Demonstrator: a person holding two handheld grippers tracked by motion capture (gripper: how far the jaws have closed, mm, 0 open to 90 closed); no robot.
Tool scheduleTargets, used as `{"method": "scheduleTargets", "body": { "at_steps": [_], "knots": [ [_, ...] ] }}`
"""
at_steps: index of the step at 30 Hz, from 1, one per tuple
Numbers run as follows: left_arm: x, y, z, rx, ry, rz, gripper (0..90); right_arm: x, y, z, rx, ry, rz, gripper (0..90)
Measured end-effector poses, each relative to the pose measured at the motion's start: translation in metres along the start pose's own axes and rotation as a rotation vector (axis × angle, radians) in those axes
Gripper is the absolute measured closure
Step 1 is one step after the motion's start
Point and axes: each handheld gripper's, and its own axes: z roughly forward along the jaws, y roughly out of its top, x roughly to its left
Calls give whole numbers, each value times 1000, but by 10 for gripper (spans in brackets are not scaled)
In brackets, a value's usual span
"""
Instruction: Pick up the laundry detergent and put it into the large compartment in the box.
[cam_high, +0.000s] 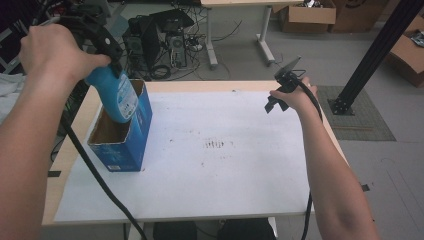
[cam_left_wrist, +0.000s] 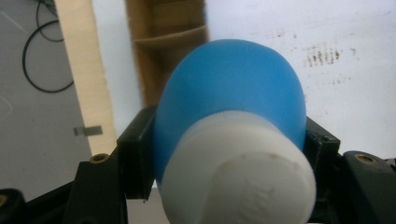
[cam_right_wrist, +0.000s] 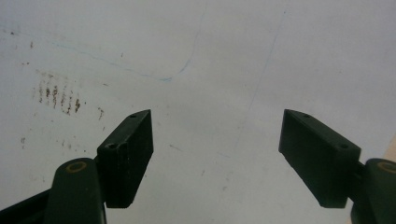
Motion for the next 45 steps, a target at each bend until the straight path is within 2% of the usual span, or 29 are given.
{"method": "scheduleTargets", "body": {
  "at_steps": [5,11,17,22,32,38,45],
  "knots": [
    [12,-1,1,-1,31,-40,370,-1,0,0,2,0,3,264],
    [26,-3,0,-12,18,-85,371,-3,0,-1,-2,-1,-1,264],
    [32,-4,3,-5,38,-100,371,-2,0,-2,-4,-4,0,264],
    [36,-5,10,2,36,-111,372,0,0,-1,0,-5,-3,264],
    [41,-5,37,34,42,-116,372,2,1,0,5,-8,-6,263],
    [42,-4,61,57,23,-124,372,4,1,0,6,-9,-5,263],
    [42,-2,89,84,23,-124,373,4,1,1,9,-9,-4,262]
  ]
}}
